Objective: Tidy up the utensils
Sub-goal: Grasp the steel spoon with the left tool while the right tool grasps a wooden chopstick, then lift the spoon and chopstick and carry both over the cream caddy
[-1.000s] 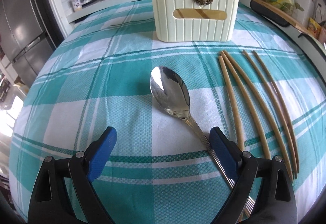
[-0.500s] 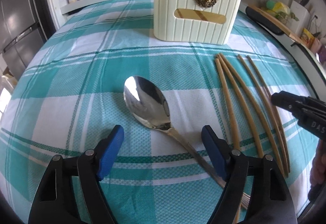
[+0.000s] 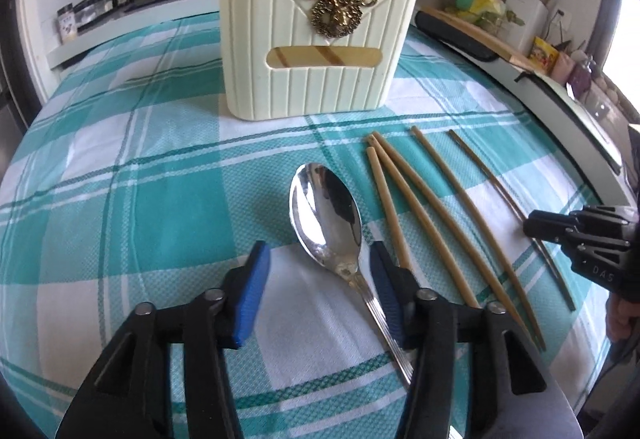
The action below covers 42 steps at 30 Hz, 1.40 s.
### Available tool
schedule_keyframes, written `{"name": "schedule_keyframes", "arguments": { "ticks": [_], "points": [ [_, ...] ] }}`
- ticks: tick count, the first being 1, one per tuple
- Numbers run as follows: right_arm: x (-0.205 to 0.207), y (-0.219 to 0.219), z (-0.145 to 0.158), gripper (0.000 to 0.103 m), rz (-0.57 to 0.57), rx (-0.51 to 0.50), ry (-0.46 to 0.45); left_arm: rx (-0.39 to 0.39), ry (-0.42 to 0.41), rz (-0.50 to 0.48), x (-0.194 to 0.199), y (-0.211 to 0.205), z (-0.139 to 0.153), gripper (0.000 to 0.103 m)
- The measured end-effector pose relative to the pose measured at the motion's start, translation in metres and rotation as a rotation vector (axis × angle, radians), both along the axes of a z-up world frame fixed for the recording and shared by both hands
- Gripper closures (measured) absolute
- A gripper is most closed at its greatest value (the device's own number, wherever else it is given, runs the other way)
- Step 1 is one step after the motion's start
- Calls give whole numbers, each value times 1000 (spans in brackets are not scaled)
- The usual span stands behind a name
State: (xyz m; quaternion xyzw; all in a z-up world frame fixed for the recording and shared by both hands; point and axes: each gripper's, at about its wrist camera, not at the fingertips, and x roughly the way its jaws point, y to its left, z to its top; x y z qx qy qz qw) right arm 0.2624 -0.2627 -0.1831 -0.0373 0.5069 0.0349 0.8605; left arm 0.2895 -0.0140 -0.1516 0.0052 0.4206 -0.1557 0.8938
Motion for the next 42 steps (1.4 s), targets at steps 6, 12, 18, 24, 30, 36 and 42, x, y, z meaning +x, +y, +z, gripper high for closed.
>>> {"name": "schedule_keyframes", "arguments": {
  "ticks": [6, 12, 18, 24, 30, 36, 42],
  "points": [
    [1, -5, 2, 71, 27, 29, 33, -35, 44, 36, -6, 6, 4, 30],
    [24, -3, -1, 71, 70, 7, 58, 100, 58, 123, 9, -18, -8, 29],
    [62, 12, -7, 71, 134, -48, 90, 147, 61, 169, 22, -28, -14, 29],
    [108, 20, -11, 81, 132, -31, 106, 145, 64, 140, 37, -34, -11, 54],
    [125, 17, -11, 97, 103, 13, 118, 137, 53, 94, 42, -35, -7, 61],
    [102, -2, 21, 97, 68, 124, 18, 77, -16, 90, 28, -19, 19, 61],
    [62, -13, 71, 97, 65, 182, -116, 10, -114, 103, 5, -3, 59, 62]
  ]
}}
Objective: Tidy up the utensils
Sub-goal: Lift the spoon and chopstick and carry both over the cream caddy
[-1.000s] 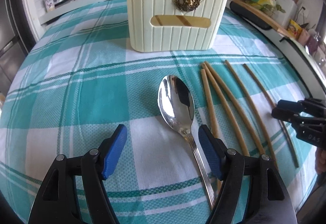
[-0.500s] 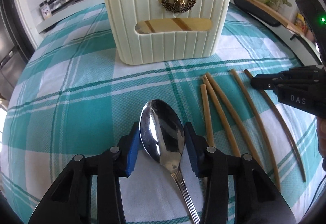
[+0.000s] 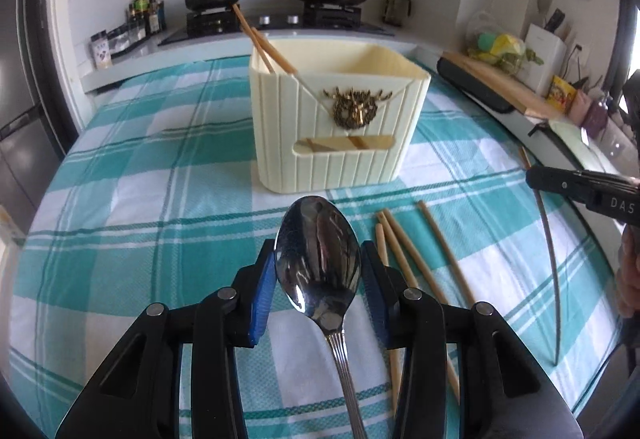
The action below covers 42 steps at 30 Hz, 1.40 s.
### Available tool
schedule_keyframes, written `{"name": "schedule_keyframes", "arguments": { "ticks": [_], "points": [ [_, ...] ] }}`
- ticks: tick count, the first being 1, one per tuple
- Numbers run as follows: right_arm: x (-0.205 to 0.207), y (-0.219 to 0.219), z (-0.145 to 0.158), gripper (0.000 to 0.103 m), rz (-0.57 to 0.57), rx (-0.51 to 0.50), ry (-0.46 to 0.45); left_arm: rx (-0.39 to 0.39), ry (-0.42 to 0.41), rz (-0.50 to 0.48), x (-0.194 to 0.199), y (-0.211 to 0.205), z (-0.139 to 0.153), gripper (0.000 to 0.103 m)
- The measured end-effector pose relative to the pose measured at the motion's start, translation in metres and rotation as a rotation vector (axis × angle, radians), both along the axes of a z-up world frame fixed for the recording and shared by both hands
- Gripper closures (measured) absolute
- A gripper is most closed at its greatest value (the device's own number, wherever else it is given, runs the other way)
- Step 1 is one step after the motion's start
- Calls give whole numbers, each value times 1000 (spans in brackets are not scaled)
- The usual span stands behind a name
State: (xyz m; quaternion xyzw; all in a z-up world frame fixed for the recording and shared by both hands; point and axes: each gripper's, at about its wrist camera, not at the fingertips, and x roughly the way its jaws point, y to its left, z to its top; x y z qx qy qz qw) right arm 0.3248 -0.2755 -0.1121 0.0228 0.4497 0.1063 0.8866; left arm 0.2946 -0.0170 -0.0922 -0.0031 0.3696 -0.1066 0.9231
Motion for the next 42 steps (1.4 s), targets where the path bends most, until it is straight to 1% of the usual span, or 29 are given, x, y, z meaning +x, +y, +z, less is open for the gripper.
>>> {"name": "schedule_keyframes", "arguments": {
  "ticks": [5, 10, 14, 18, 26, 34, 38, 42],
  "points": [
    [-38, 2, 42, 97, 3, 14, -121, -34, -72, -7, -21, 10, 29, 62],
    [-70, 1, 76, 98, -7, 25, -226, -52, -122, -21, -39, 15, 47, 62],
    [-87, 5, 94, 98, -7, 22, -285, -80, -145, -22, -47, 21, 56, 62],
    [-97, 14, 106, 98, 1, -10, -338, -98, -160, -19, -50, 25, 64, 63],
    [-101, 22, 126, 98, 0, -7, -406, -131, -184, -16, -54, 36, 82, 63],
    [-96, 25, 136, 98, 11, 4, -420, -165, -201, -37, -47, 45, 105, 63],
    [-86, 27, 142, 98, 15, 7, -424, -192, -214, -45, -36, 50, 122, 63],
    [-71, 29, 155, 98, 21, 16, -439, -211, -246, -47, -22, 57, 144, 63]
  ]
}}
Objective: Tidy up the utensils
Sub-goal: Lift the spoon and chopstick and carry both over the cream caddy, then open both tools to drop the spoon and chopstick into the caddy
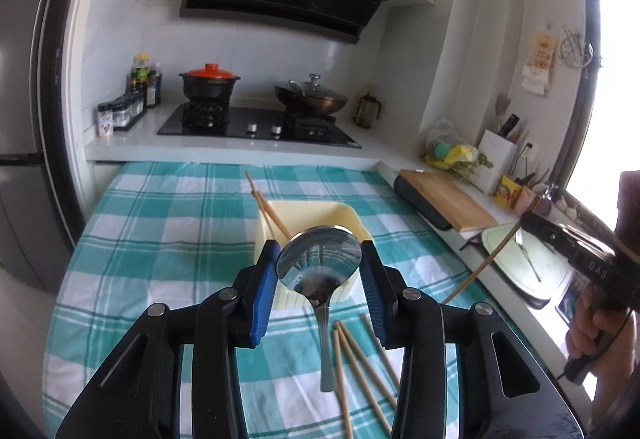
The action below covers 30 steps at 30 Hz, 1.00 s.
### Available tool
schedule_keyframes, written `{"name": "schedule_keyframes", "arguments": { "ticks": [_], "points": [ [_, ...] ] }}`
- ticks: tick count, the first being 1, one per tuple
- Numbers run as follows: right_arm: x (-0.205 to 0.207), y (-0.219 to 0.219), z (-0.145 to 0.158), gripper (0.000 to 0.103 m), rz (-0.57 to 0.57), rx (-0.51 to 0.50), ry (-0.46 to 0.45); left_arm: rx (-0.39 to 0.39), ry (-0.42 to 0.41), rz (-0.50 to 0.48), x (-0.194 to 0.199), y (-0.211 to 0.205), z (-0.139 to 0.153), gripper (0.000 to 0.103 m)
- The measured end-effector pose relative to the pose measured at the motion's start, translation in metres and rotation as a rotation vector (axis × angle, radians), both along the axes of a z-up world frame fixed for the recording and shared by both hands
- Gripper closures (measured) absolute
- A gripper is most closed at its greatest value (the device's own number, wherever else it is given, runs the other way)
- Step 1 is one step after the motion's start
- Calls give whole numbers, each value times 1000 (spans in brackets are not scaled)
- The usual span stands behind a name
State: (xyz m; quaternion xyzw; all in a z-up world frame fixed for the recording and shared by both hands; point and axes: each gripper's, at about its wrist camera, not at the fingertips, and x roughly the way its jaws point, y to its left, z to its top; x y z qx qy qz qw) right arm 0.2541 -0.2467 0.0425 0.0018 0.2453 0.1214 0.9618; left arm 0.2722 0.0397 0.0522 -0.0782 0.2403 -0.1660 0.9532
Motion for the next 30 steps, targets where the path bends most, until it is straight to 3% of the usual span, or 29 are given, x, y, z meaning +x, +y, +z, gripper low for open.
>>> {"name": "schedule_keyframes", "arguments": {
  "ticks": [9, 16, 21, 26, 30],
  "points": [
    [53, 17, 50, 98, 13, -7, -96, -27, -108, 49, 49, 12, 58, 63],
    [112, 40, 53, 98, 32, -44, -125, -12, -109, 90, 105, 1, 51, 63],
    [162, 49, 22, 98, 53, -76, -19, 17, -40, 93, 145, -13, 22, 63],
    [208, 54, -28, 98, 77, -121, 189, 47, 71, 81, 183, -25, -16, 63],
    [233, 52, -61, 97, 76, -125, 287, 78, 140, 73, 205, -34, -42, 63]
  ]
}}
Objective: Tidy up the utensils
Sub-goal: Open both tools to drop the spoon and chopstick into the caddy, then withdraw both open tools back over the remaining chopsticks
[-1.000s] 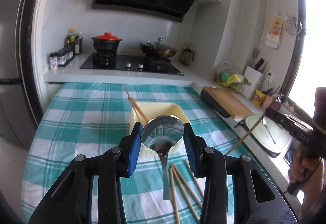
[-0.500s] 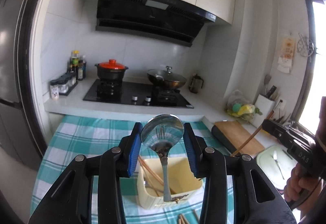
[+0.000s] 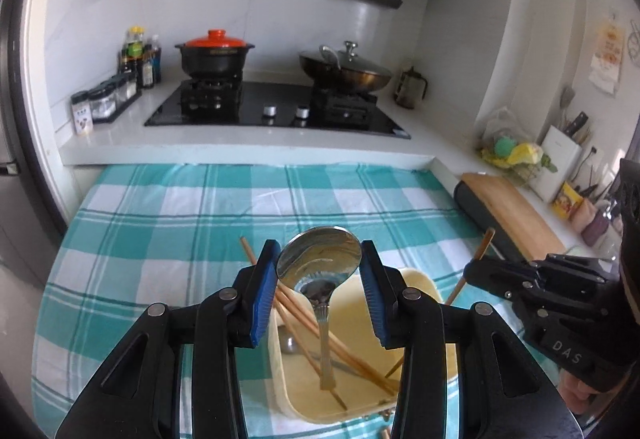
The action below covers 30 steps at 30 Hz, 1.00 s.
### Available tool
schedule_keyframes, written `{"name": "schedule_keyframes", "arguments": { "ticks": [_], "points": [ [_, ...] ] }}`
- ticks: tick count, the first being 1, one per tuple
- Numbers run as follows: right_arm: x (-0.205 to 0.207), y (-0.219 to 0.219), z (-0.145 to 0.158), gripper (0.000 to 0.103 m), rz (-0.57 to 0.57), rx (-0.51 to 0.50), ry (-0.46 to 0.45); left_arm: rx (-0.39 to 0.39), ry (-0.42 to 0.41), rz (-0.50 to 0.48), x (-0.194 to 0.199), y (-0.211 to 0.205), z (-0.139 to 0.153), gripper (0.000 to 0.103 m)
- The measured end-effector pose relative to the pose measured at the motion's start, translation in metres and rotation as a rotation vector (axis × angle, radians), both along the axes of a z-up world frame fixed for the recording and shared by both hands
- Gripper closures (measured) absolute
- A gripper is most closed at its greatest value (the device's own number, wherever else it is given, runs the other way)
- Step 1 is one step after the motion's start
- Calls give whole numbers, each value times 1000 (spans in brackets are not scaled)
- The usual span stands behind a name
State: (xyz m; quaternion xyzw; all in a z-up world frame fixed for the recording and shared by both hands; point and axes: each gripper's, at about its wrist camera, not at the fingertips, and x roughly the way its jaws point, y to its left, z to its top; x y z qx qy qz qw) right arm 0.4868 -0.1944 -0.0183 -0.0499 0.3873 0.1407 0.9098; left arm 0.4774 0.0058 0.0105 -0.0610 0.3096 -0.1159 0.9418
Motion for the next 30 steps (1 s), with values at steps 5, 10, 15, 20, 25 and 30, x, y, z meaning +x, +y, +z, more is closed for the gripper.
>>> {"name": "schedule_keyframes", "arguments": {
  "ticks": [5, 10, 15, 20, 25, 30],
  "points": [
    [20, -1, -23, 85, -27, 27, 53, 43, 61, -9, 18, -10, -20, 60],
    [14, -8, -21, 46, -67, 73, -4, 36, 26, 11, 1, -1, -15, 29],
    [-14, -15, -12, 46, -65, 37, -27, 87, 12, 13, -39, 13, -3, 18],
    [-68, -20, -4, 45, -40, -10, -53, 157, 30, 18, -101, 29, 1, 13],
    [-127, -24, -6, 45, -6, -50, -55, 149, 56, 25, -158, 40, -4, 10],
    [-190, -27, -12, 45, -2, -101, -82, 122, 47, 25, -211, 39, -21, 6]
  ]
}}
